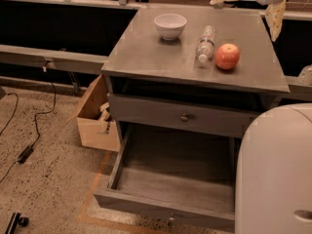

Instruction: Place water bottle into middle drawer

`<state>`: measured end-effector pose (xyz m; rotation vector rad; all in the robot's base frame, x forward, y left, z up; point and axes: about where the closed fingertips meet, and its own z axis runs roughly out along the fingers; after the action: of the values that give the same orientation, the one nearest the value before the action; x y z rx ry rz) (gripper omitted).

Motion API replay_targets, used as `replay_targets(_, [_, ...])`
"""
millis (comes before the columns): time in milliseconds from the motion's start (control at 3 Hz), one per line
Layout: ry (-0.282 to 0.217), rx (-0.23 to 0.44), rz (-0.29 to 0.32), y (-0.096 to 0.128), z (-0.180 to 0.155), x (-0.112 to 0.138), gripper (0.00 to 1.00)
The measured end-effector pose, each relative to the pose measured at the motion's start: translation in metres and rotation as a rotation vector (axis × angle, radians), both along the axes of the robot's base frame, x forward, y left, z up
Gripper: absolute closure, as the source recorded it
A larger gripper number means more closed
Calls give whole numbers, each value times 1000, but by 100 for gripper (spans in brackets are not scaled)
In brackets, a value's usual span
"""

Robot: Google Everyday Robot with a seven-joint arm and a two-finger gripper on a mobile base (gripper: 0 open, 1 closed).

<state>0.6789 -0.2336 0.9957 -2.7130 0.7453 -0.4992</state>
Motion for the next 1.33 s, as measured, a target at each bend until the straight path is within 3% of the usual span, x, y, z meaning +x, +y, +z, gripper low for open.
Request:
replay_targets(333, [-44, -15, 83, -2, -10, 18, 0])
replay_targets(1000, [-235, -60, 53, -26, -10, 61, 0])
replay_targets(1333, [-293, -52, 28, -30, -20, 79, 0])
